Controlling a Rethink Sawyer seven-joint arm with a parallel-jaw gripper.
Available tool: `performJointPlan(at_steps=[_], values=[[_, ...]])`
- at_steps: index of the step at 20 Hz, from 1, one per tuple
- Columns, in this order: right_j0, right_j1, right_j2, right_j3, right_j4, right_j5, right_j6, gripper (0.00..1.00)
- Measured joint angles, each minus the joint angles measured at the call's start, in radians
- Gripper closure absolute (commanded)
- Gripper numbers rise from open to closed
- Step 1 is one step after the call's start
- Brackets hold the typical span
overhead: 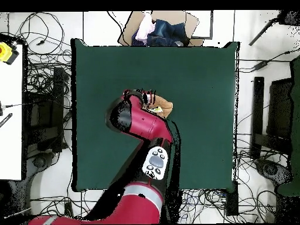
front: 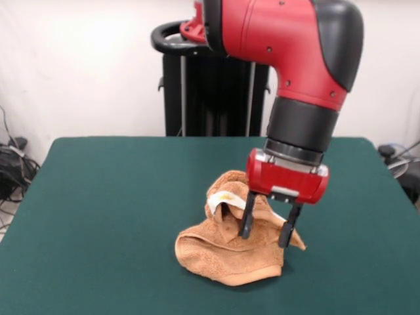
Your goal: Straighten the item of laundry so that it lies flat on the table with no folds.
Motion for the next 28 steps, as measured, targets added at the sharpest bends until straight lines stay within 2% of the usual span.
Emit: performJointPlan(at_steps=[11, 28], values=[[-0.008, 0.07, 0.0, -0.017, 0.012, -0.059, 0.0, 0.0], [-0.015, 0.094, 0.008, -0.01, 0.014, -0.059, 0.0, 0.0]])
